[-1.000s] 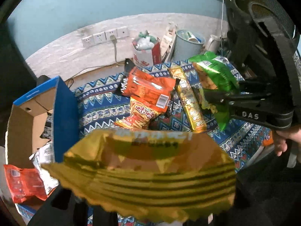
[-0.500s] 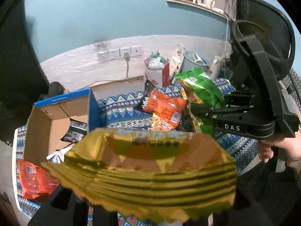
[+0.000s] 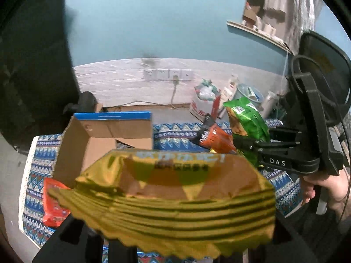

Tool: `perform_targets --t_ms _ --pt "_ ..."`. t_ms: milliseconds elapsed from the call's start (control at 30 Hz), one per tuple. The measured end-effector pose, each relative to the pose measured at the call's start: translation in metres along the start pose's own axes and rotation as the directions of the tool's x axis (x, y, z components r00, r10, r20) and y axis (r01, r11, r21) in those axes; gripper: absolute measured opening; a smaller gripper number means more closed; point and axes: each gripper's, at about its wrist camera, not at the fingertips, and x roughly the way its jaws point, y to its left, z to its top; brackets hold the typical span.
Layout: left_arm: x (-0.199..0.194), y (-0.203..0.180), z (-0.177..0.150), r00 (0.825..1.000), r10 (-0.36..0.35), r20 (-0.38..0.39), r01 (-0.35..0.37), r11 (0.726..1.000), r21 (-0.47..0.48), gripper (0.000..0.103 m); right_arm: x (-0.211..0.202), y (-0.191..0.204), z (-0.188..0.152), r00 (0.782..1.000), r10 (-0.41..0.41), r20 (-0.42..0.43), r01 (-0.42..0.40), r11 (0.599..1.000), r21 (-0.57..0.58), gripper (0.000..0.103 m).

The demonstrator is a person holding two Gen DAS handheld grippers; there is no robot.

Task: Organize snacks
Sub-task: 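Carry both snacks over the box and open the left tool to drop the yellow bar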

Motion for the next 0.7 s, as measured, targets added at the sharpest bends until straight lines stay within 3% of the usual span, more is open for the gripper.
perform_targets --t_ms 467,700 --pt "-0.026 0.063 -0.002 0.994 0.076 0.078 -0.067 0.992 -0.109 0.031 0.029 0.066 0.041 0.998 0.058 -0.008 -0.058 0.996 -0.061 0.029" --pt "-0.016 0.104 -0.008 0.993 0.109 0.043 -0.099 0.975 -0.197 0.031 0.05 0.098 0.054 0.996 0.08 -0.031 -0.082 0.993 -0.089 0.029"
